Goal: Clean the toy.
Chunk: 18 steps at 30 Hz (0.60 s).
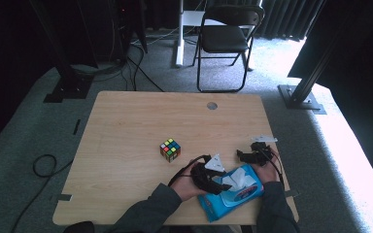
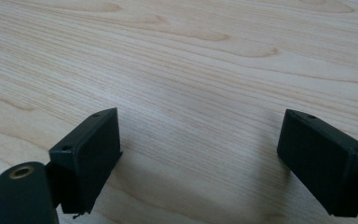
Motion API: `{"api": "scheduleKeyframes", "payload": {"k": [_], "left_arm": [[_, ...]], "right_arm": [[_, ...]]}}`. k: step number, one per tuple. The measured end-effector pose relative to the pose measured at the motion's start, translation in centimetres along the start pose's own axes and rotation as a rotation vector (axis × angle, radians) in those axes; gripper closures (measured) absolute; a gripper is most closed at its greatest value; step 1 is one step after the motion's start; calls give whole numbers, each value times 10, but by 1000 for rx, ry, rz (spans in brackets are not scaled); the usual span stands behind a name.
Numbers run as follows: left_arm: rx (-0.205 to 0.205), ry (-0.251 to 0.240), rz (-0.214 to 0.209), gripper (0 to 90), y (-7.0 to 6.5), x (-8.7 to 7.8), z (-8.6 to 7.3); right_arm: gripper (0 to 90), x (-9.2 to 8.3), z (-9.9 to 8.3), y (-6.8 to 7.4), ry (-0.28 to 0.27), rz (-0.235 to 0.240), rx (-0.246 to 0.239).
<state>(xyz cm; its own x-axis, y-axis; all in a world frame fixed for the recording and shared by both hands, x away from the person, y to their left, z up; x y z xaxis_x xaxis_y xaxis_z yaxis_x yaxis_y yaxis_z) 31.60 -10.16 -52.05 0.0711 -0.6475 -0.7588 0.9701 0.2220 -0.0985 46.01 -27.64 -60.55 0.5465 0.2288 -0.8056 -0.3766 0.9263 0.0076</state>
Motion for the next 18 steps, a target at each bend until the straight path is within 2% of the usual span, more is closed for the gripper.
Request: {"api": "scheduleKeyframes", "payload": {"k": [10, 18], "left_arm": [[17, 24, 6, 614, -4, 6, 1], [40, 36, 20, 763, -6, 8, 1]], "right_arm": [[130, 0, 0, 0, 0, 0, 0], [130, 0, 0, 0, 0, 0, 0]]}}
Point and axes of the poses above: each handheld gripper's, and its own axes: x roughly forward along the jaws, z roughly out of its top, y roughly to its left, the point moved 8 cm from there along x, roughly forward along the jaws, and after that the axes turned 10 degrees about y, right-handed, at the moved point
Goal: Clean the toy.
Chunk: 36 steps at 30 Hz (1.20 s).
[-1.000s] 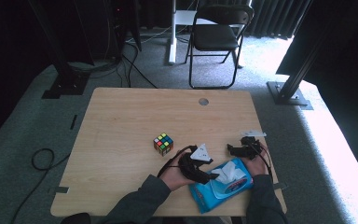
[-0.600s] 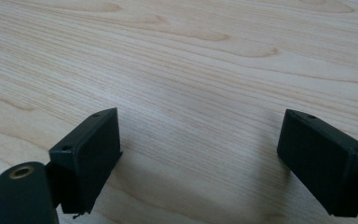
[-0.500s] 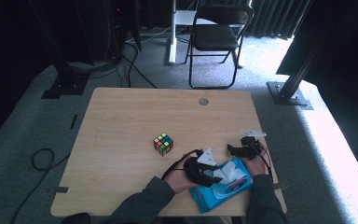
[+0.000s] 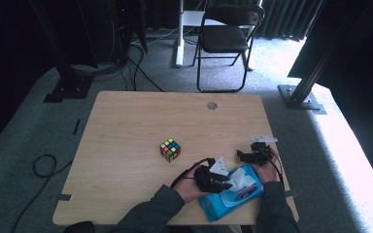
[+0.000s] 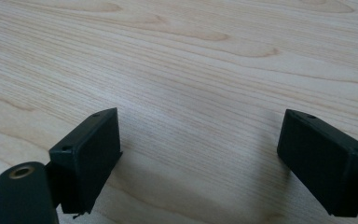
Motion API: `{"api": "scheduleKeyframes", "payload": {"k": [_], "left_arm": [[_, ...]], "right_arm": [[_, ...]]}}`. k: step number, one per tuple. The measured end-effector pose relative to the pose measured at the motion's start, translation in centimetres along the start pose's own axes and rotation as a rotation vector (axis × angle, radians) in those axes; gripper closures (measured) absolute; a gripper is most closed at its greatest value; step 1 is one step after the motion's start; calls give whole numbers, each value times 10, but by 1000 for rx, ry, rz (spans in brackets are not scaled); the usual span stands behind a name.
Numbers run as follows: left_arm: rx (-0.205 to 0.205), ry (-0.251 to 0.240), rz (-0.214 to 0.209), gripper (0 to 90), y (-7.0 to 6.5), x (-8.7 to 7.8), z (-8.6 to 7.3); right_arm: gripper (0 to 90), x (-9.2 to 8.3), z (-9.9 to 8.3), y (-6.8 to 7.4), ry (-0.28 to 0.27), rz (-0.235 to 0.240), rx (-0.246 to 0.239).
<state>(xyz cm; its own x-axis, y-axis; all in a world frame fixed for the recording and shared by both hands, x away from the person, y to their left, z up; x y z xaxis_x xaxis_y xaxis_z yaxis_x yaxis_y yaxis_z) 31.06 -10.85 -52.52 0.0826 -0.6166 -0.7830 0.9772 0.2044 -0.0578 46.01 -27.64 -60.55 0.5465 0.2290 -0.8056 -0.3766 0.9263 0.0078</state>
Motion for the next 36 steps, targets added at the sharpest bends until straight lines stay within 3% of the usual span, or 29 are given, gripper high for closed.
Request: {"api": "scheduleKeyframes", "payload": {"k": [7, 36], "left_arm": [[10, 0, 13, 873, 0, -2, 0], [-1, -26, 52, 884, 7, -14, 0]], "right_arm": [[130, 0, 0, 0, 0, 0, 0], [130, 0, 0, 0, 0, 0, 0]]}}
Point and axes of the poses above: each handheld gripper's, and its own axes: x roughly forward along the jaws, z roughly out of its top, y roughly to its left, the point moved 8 cm from there along x, roughly forward along the jaws, and after that the axes turned 10 degrees about y, right-handed, at the moved point
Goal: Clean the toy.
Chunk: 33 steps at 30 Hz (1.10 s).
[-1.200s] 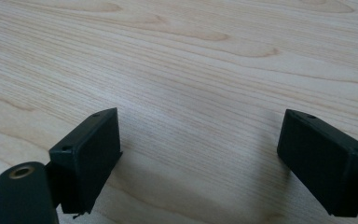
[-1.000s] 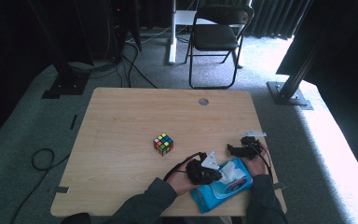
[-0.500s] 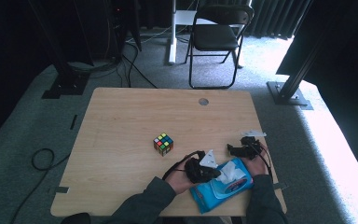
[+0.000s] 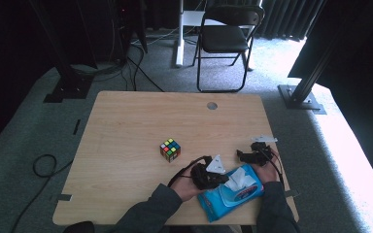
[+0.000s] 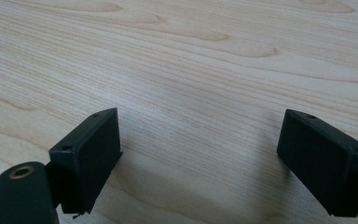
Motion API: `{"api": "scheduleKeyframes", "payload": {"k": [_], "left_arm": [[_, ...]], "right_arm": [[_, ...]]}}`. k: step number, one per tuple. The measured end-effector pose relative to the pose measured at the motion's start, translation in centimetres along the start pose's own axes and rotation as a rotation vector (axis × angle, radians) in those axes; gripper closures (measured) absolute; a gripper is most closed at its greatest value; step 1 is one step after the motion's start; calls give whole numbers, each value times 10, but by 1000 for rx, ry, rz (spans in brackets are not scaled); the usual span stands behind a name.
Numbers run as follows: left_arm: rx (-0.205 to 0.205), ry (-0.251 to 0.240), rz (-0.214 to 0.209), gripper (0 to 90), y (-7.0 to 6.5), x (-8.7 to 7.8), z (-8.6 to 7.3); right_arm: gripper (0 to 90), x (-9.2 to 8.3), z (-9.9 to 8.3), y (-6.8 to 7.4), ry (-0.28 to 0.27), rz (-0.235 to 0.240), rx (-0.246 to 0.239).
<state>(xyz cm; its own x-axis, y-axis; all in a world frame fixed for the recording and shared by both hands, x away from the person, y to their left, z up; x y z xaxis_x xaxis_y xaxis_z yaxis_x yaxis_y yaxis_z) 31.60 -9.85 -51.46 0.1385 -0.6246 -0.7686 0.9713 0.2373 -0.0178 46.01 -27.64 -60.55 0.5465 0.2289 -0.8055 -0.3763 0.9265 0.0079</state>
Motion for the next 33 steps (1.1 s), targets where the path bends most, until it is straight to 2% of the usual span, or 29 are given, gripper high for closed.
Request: {"api": "scheduleKeyframes", "payload": {"k": [7, 16, 21, 25, 33], "left_arm": [[4, -8, 6, 884, 2, -6, 1], [-18, -37, 29, 886, 10, -17, 0], [-45, -56, 58, 886, 20, -29, -3], [-70, -77, 66, 886, 27, -37, -5], [-103, -93, 104, 885, 37, -43, -6]], "right_arm": [[130, 0, 0, 0, 0, 0, 0], [130, 0, 0, 0, 0, 0, 0], [130, 0, 0, 0, 0, 0, 0], [130, 0, 0, 0, 0, 0, 0], [130, 0, 0, 0, 0, 0, 0]]}}
Point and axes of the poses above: each handheld gripper's, and its own axes: x roughly forward along the jaws, z roughly out of its top, y roughly to its left, the point moved 8 cm from there along x, roughly forward along the jaws, and after that the axes turned 10 degrees about y, right-handed, at the moved point
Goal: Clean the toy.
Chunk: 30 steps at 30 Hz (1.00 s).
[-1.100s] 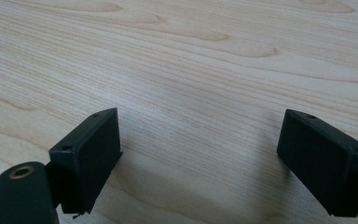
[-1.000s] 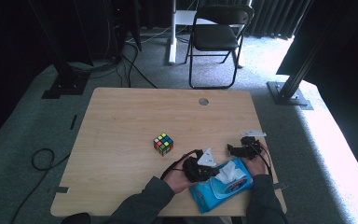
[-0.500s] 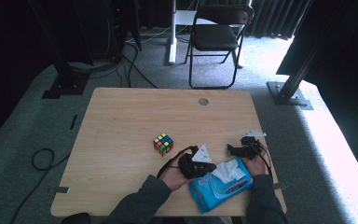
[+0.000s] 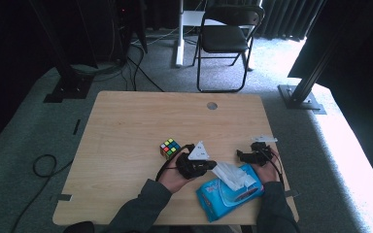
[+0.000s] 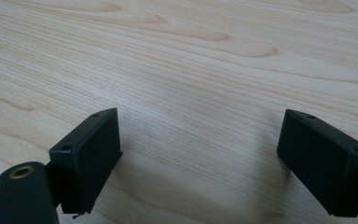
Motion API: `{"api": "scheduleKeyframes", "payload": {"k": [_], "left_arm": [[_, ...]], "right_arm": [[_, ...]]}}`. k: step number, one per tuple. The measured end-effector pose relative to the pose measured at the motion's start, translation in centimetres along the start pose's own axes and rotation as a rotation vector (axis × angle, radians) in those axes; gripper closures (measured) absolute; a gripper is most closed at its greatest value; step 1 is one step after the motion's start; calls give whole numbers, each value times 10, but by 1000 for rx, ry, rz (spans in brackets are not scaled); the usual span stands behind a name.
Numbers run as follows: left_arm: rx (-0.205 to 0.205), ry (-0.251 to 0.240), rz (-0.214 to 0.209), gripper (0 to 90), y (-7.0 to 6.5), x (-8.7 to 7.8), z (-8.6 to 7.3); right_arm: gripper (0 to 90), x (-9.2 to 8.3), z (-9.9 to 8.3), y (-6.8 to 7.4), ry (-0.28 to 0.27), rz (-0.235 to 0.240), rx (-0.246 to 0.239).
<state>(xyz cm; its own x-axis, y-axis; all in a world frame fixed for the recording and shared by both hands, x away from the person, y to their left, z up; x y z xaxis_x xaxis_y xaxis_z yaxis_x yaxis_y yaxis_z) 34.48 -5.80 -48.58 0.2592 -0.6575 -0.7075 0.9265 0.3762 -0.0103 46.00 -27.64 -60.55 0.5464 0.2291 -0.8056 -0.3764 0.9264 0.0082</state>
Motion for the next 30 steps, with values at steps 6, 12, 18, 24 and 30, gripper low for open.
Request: {"api": "scheduleKeyframes", "payload": {"k": [6, 12, 18, 24, 30], "left_arm": [[-15, 24, -19, 849, -2, 10, 0], [22, 55, -66, 645, -17, 27, 3], [43, 99, -90, 495, -29, 52, 7], [57, 113, -127, 458, -36, 64, 8], [78, 142, -127, 587, -40, 70, 6]], "right_arm": [[130, 0, 0, 0, 0, 0, 0], [130, 0, 0, 0, 0, -1, 0], [130, 0, 0, 0, 0, 0, 0], [130, 0, 0, 0, 0, 0, 0], [130, 0, 0, 0, 0, 0, 0]]}}
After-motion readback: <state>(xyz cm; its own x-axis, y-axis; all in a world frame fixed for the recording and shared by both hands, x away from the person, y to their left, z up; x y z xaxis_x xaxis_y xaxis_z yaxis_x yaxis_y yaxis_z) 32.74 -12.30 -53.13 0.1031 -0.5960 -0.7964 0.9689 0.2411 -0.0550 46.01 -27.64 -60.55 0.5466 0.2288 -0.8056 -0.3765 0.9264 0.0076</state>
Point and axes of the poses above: each handheld gripper's, and its own axes: x roughly forward along the jaws, z roughly out of its top, y roughly to its left, the point moved 8 cm from there along x, roughly forward along the jaws, and after that the axes turned 10 degrees about y, right-handed, at the moved point
